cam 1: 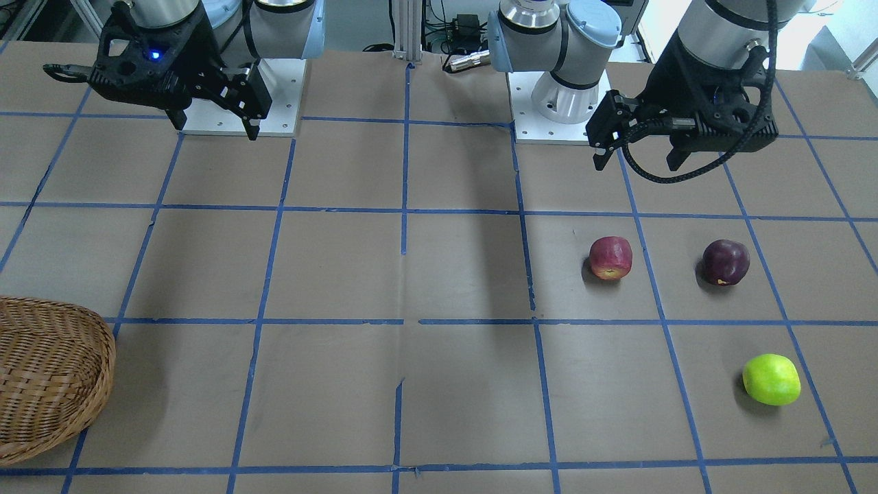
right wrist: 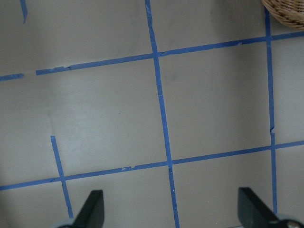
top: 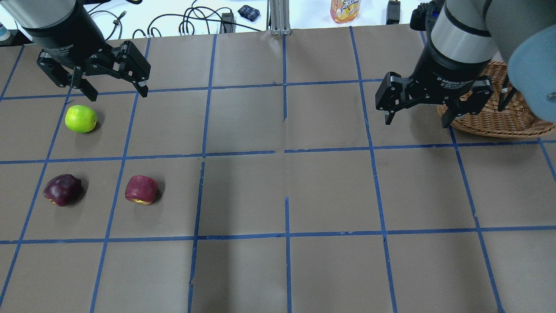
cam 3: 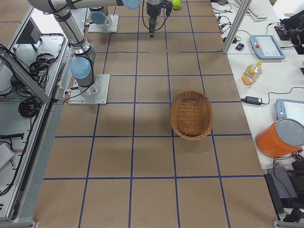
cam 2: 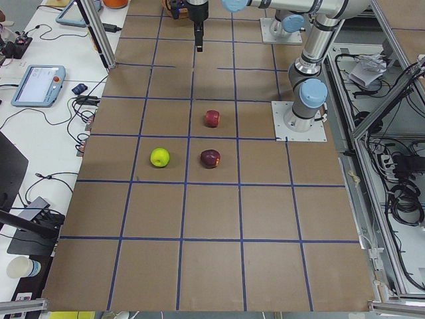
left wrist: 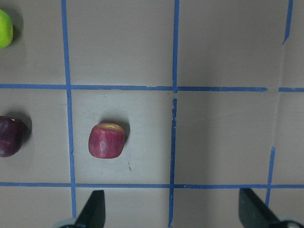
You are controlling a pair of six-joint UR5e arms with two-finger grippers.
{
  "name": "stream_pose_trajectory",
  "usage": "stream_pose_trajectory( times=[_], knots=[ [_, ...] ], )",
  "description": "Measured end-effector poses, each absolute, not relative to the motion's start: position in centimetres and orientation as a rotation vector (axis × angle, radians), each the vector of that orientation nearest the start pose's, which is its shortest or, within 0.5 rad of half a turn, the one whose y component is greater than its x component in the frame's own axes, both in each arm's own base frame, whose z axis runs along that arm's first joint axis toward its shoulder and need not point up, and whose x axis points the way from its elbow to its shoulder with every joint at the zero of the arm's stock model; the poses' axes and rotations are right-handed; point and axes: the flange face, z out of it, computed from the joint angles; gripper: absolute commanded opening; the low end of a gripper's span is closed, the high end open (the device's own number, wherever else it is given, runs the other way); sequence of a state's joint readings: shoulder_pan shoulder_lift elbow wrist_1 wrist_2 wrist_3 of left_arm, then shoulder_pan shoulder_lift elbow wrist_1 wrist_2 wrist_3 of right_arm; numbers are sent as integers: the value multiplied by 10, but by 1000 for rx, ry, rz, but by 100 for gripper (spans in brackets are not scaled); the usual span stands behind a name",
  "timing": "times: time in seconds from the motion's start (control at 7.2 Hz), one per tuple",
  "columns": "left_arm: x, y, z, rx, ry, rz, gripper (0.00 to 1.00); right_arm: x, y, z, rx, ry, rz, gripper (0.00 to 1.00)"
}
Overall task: Put all apples into basket
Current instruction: 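Lower the left gripper toward the green apple, then move the left gripper onto the red-and-yellow apple and grasp it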
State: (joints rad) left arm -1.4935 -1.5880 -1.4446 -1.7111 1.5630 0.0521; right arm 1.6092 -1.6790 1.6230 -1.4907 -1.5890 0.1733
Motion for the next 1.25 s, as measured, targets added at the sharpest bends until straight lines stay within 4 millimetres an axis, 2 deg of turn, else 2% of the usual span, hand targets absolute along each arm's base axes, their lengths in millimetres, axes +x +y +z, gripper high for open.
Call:
stream_pose_trajectory(
  times=[0.69, 0.83, 0.97, 1.25],
  knots=[
    [-97, -499, 524, -35, 3150, 64, 100, 149, -438, 505, 212, 3152, 31, 100],
    [-92, -499, 508, -24, 3150, 111, 100, 149, -438, 506, 211, 3152, 30, 100],
    [-78, -502, 477, -14, 3154, 179, 100, 149, -438, 506, 211, 3152, 29, 100],
    [-29, -508, 390, -48, 3166, 227, 100, 148, -438, 506, 210, 3154, 30, 100]
  ],
)
